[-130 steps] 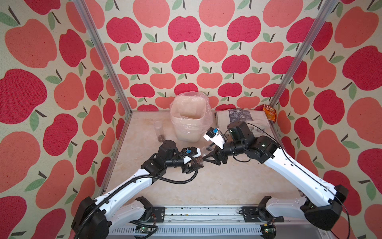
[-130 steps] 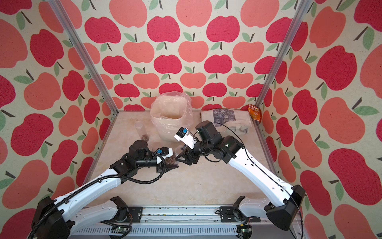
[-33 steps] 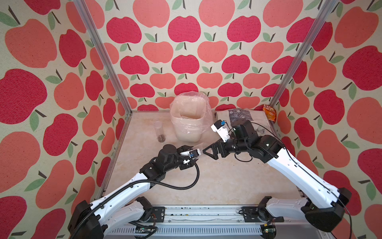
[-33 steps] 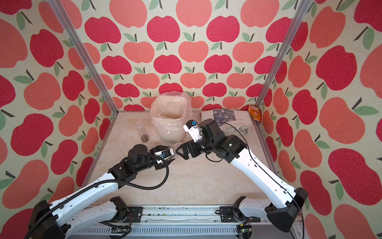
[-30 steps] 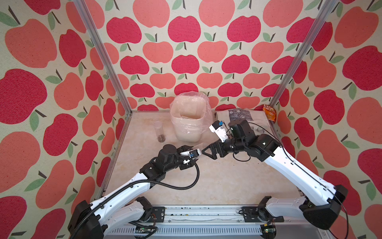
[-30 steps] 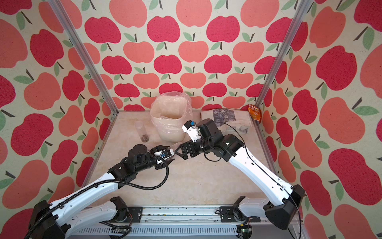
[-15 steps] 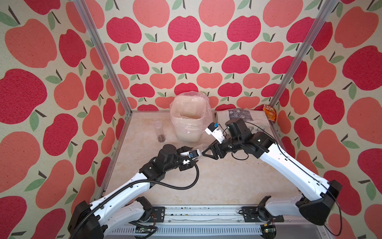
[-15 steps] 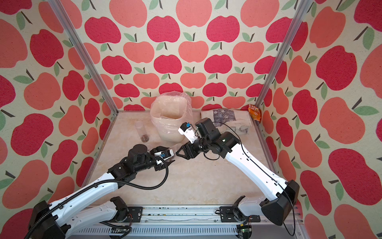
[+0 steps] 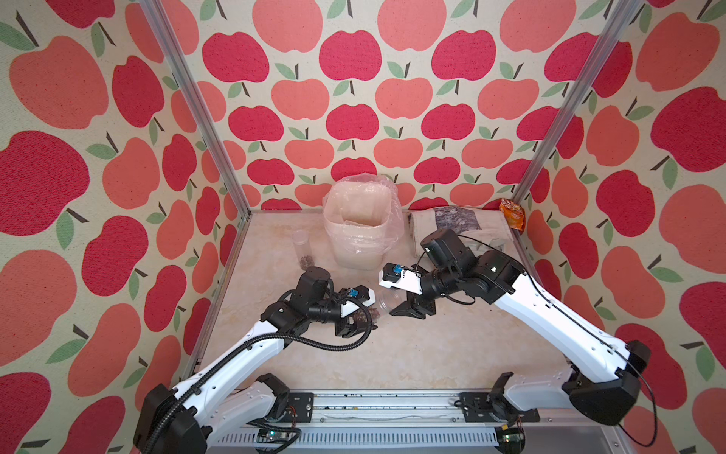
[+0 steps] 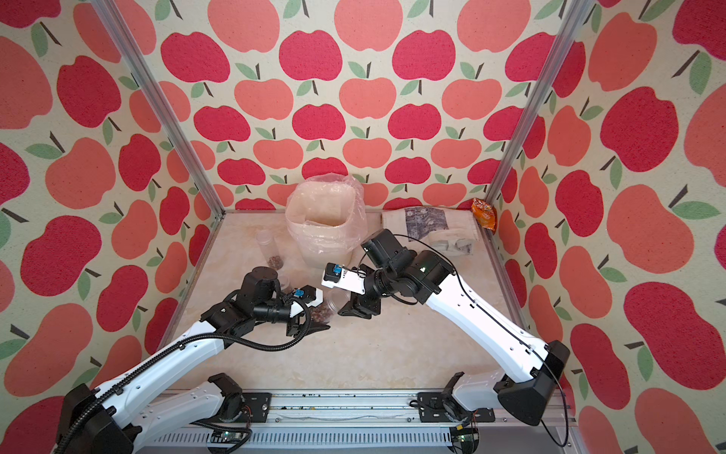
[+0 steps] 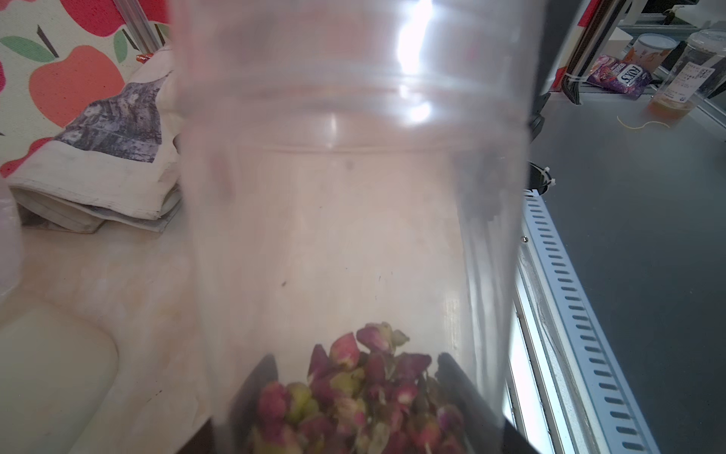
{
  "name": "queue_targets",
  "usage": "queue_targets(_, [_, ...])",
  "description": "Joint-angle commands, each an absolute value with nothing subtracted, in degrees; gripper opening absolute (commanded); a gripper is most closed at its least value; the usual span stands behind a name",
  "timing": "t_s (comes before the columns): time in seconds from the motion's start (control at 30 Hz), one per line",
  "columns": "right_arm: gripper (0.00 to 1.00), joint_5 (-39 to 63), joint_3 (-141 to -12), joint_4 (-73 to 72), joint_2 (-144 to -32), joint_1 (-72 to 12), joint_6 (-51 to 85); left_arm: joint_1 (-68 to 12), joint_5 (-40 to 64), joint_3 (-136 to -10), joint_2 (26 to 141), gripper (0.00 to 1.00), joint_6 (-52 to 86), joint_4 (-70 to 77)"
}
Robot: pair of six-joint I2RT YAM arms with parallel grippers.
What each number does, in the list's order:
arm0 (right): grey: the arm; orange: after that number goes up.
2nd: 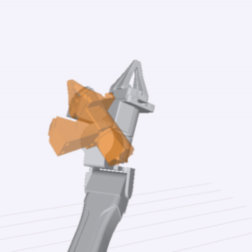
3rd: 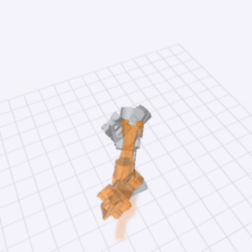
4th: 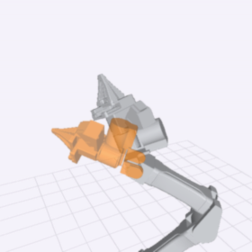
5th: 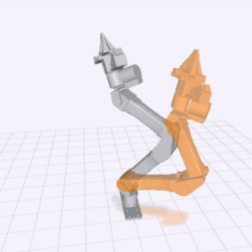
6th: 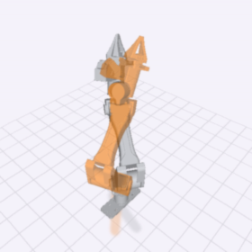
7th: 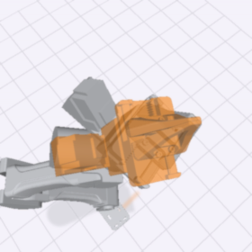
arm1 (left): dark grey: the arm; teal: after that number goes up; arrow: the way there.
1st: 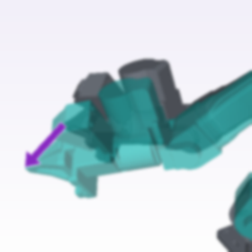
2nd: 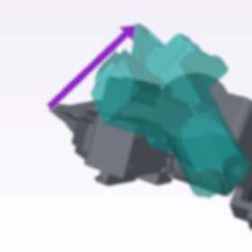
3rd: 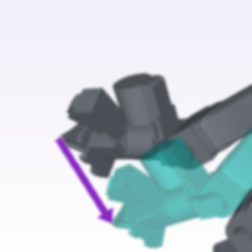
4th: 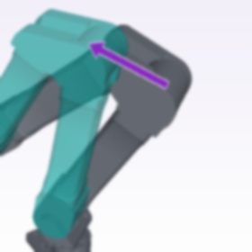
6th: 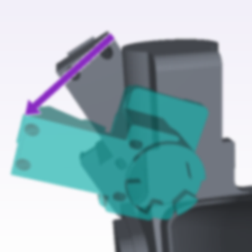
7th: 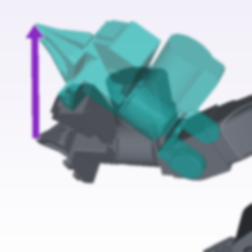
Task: Empty the moldy dried flower tea in the jars
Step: Unscrew the lid from the jar.
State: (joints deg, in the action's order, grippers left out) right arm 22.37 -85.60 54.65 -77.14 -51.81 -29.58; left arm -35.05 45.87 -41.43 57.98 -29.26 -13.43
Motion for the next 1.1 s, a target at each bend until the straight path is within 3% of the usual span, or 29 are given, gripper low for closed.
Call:
queue_targets(0.0, [0.62,18.2,-87.5,52.3,-76.8,-51.7,-26.4,-35.6,47.5,-42.8,57.2,0.19,-29.1,-9.8])
queue_targets(0.13, [0.90,22.2,-86.7,48.1,-72.1,-49.9,-12.7,-35.7,42.0,-42.6,56.4,0.20,-30.0,-9.5])
queue_targets(0.2, [0.98,23.5,-84.9,45.0,-69.1,-49.0,-4.6,-35.9,38.5,-42.3,55.9,0.20,-30.4,-8.7])
queue_targets(0.47, [0.99,20.5,-79.9,40.9,-65.7,-43.8,22.8,-37.8,28.1,-40.9,54.0,0.20,-33.1,-5.7])
queue_targets(1.07, [0.98,30.3,-76.8,37.2,-72.6,-45.9,26.8,-39.1,25.4,-41.9,55.3,0.20,-33.8,-8.0])
